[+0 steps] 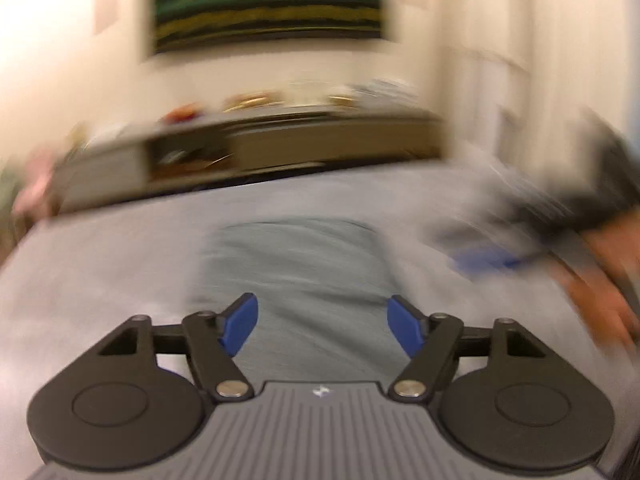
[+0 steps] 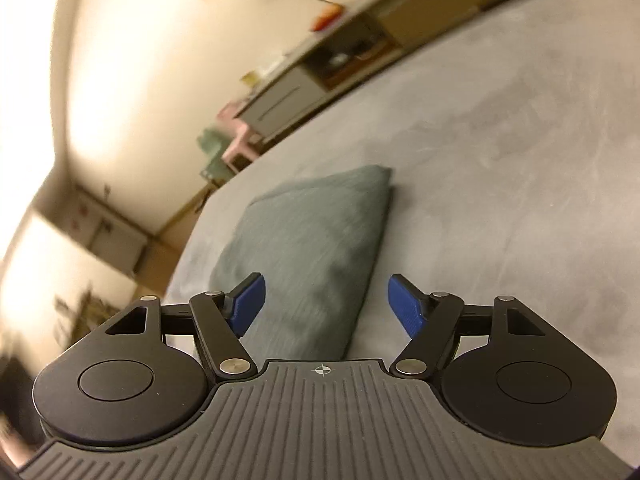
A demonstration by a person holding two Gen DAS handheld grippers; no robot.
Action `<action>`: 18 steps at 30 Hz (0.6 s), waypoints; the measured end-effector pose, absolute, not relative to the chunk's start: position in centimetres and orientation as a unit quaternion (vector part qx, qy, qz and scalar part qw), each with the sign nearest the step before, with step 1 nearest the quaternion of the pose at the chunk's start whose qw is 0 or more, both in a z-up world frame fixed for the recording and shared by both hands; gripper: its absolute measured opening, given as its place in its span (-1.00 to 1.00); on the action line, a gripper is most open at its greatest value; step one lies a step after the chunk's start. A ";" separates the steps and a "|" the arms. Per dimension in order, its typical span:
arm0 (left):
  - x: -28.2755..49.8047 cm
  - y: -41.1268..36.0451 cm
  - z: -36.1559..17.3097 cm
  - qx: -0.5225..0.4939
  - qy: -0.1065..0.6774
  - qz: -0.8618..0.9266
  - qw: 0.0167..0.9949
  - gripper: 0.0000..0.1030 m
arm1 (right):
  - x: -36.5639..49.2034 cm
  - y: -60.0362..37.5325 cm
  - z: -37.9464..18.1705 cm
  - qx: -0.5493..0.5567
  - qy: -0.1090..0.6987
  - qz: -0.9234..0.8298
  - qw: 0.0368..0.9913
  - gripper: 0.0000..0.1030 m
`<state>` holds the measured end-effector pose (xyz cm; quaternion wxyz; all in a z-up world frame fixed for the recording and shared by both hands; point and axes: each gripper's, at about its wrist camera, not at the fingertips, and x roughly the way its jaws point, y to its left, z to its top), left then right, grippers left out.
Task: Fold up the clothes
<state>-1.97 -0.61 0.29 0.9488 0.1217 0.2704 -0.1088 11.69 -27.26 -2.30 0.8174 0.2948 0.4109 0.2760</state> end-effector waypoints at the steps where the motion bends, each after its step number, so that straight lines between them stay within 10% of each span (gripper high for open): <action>1: -2.5 -2.7 -0.7 0.165 0.261 -0.111 0.945 0.54 | 12.9 -26.8 -3.2 0.303 0.425 0.277 0.807 0.37; 6: -1.6 -7.8 -5.2 0.256 0.295 -0.127 0.912 0.51 | 15.6 -23.3 -6.0 0.293 0.457 0.292 0.788 0.37; 10: -0.7 -7.4 -6.8 0.247 0.328 -0.121 0.904 0.48 | 17.9 -21.0 -7.2 0.276 0.458 0.321 0.782 -0.55; 18: -0.9 -6.4 -6.8 0.241 0.335 -0.123 0.903 0.43 | 23.5 -22.0 -6.9 0.334 0.419 0.307 0.786 -0.78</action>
